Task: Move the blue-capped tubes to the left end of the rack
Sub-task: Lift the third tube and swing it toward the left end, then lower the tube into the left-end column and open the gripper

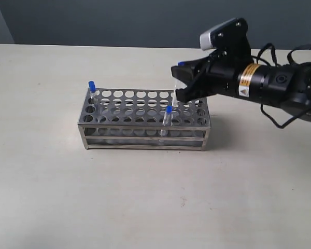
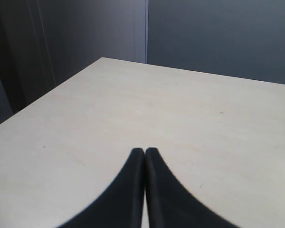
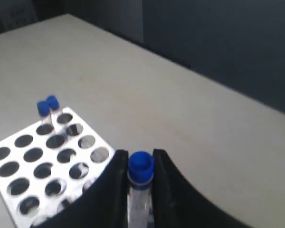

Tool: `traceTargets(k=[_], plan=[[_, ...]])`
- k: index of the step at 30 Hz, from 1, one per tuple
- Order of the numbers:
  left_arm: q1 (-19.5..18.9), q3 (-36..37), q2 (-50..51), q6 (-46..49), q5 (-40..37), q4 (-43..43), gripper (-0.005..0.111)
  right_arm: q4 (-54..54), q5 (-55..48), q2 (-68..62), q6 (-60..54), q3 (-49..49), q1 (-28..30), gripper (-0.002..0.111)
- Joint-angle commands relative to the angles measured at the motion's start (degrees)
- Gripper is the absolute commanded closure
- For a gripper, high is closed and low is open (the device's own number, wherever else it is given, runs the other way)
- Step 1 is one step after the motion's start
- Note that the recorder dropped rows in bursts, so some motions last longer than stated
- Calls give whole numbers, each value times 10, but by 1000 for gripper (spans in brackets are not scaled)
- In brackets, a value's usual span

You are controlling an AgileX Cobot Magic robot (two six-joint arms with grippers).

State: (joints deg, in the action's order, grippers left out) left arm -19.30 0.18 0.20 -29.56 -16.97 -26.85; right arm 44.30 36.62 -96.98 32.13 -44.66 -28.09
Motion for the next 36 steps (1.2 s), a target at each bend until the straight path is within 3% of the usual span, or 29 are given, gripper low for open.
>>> traceTargets(k=[1,11,20,36], plan=[[-1,-2,-2,0,3,2,106,17,13,7,4,-43,-10,109],[-1,-2,-2,0,3,1,106,25,12,-53,7,-140,-121,109],[-1,-2,-2,0,3,1,106,54,-1,-128,9,-207,-185,109],[-1,-2,-2,0,3,1,106,56,-29,-192,9,-254,-193,109]])
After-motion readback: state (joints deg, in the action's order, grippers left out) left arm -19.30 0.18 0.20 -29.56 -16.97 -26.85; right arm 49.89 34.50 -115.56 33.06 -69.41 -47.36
